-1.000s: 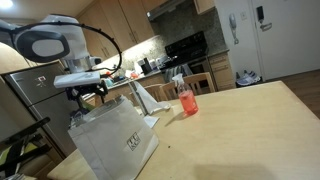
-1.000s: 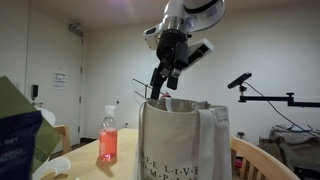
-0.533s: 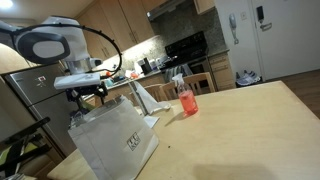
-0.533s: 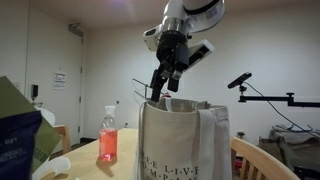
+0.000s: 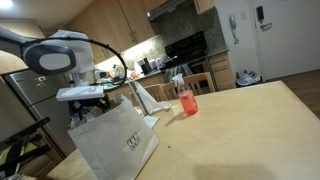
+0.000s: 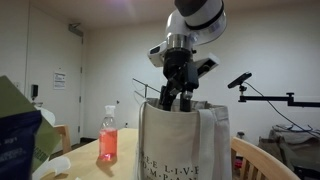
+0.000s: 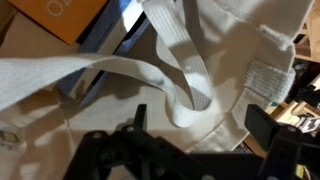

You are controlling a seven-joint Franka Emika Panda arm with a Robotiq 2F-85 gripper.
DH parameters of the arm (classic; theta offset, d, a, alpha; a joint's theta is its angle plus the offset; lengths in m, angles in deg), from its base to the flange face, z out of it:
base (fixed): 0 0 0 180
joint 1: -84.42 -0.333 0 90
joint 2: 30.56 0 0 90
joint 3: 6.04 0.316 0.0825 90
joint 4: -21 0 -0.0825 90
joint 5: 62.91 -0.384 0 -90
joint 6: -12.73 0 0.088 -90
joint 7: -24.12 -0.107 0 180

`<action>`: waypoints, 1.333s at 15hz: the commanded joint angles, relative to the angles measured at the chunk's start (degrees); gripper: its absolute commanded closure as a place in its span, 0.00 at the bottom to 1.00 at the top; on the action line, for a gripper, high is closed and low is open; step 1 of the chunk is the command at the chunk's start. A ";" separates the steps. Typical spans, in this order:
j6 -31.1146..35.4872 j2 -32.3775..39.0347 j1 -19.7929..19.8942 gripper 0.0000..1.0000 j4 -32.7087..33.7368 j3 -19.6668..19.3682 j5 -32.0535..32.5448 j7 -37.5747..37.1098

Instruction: Move the bag slightly forward, take out the TAZO box, and put it on the table

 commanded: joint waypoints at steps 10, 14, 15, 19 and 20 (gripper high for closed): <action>3.73 0.75 2.87 0.00 -3.93 -0.28 12.46 -11.08; 4.57 2.08 2.60 0.00 -3.47 -0.32 20.23 -18.11; 4.45 2.42 2.51 0.00 -3.25 -0.28 22.21 -19.90; 3.83 3.26 2.46 0.00 -2.42 0.39 26.71 -23.74; 3.79 3.40 2.55 0.00 -2.17 0.87 26.36 -23.21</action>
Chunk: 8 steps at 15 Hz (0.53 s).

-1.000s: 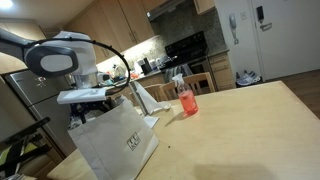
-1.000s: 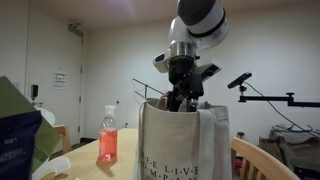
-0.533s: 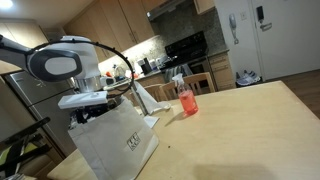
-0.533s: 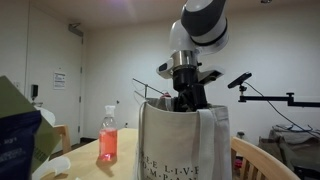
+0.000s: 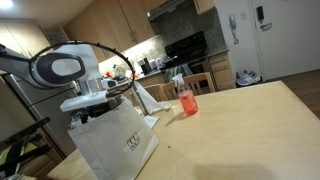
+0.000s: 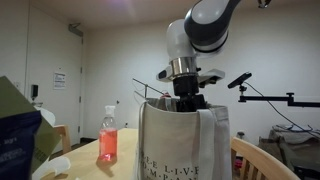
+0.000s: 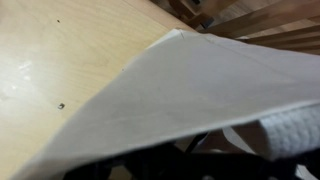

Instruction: Move the bag slightly forward, take out the TAZO box, and put it on the table

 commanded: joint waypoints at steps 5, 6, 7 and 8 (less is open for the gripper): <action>-0.12 0.73 0.40 0.00 1.11 2.32 0.28 -0.21; -0.12 1.14 0.37 0.00 1.47 2.59 0.25 -0.21; -0.12 1.55 0.37 0.00 1.78 2.75 0.25 -0.22; -0.12 1.86 0.39 0.00 1.96 2.82 0.26 -0.22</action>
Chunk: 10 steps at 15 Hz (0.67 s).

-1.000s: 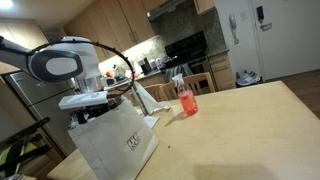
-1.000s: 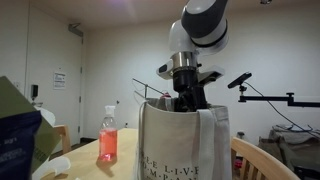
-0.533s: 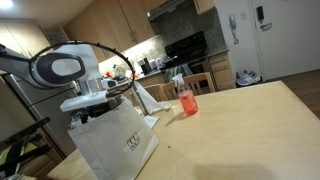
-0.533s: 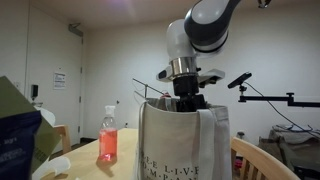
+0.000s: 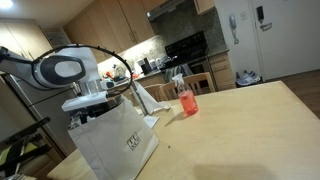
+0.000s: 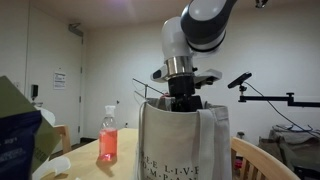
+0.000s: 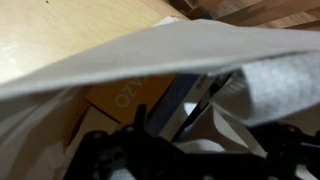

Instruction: Move the bag slightly forward, take out the TAZO box, and put it on the table

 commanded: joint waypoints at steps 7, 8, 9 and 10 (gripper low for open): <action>-0.14 0.37 0.52 0.00 0.51 0.52 0.15 -0.13; -0.14 0.37 0.52 0.00 0.51 0.52 0.15 -0.13; -0.14 0.37 0.52 0.00 0.52 0.52 0.15 -0.13; 0.04 0.35 0.81 0.00 0.32 0.57 -0.54 0.62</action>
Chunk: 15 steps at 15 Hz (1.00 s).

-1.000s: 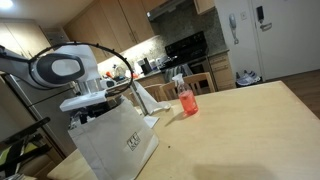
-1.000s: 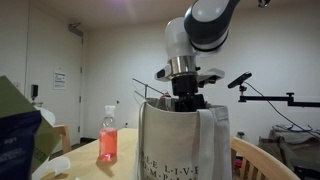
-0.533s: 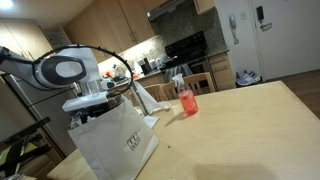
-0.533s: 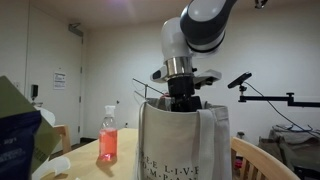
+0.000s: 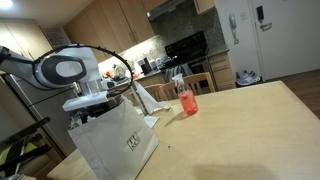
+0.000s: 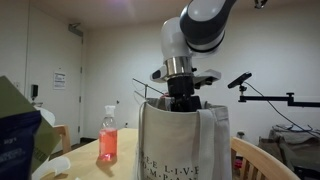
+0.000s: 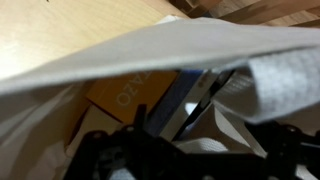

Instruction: Move the bag slightly forward, take out the TAZO box, and put it on the table

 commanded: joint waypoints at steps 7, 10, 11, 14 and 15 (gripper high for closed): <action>-1.30 1.23 0.21 0.00 0.37 1.42 0.54 0.62; -2.28 -0.81 -0.53 0.00 -0.82 1.51 2.09 -1.63; -2.70 -1.43 -0.70 0.00 -1.17 1.56 2.58 -2.16; -4.40 -3.27 -1.35 0.00 -2.00 1.42 4.93 -4.54; -5.16 -3.87 -1.46 0.00 -2.17 1.51 5.38 -4.98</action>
